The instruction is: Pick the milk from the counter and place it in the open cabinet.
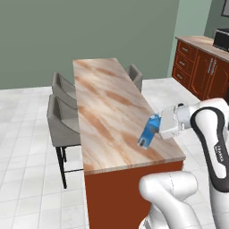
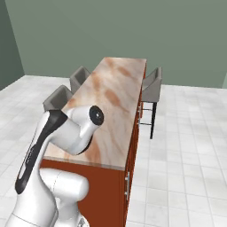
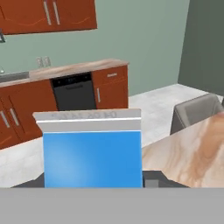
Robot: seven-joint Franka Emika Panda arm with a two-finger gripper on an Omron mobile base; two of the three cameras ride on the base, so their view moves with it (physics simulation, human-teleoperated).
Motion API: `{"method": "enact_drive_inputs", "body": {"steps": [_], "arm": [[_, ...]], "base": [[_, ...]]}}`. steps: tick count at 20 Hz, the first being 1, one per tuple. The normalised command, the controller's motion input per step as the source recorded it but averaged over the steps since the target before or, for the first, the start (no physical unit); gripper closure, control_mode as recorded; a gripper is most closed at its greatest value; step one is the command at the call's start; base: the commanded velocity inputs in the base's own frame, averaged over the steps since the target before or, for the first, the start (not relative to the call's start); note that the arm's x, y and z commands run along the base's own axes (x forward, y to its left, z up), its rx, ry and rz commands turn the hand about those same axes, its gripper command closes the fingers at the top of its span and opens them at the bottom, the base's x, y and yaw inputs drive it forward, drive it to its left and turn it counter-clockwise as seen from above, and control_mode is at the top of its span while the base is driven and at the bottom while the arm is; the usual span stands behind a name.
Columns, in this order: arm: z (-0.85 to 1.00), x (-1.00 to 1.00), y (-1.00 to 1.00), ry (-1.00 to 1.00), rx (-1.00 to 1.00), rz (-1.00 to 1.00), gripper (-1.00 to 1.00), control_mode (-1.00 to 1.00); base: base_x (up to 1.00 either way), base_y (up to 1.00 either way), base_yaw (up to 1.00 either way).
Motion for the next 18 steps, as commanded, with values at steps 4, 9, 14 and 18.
{"method": "enact_drive_inputs", "body": {"steps": [4,9,14,18], "arm": [[0.35,-0.41,-0.03,0.01,0.0,0.07,1.0,-1.0],[0.38,-0.35,-0.03,0.07,0.0,0.1,1.0,-1.0],[0.33,-0.32,-0.04,0.02,-0.07,0.13,1.0,-1.0],[0.21,-0.31,-0.04,0.0,-0.08,0.05,1.0,-1.0]], "base": [[0.0,0.0,0.0],[0.0,0.0,0.0],[0.0,0.0,0.0],[0.0,0.0,0.0]]}}
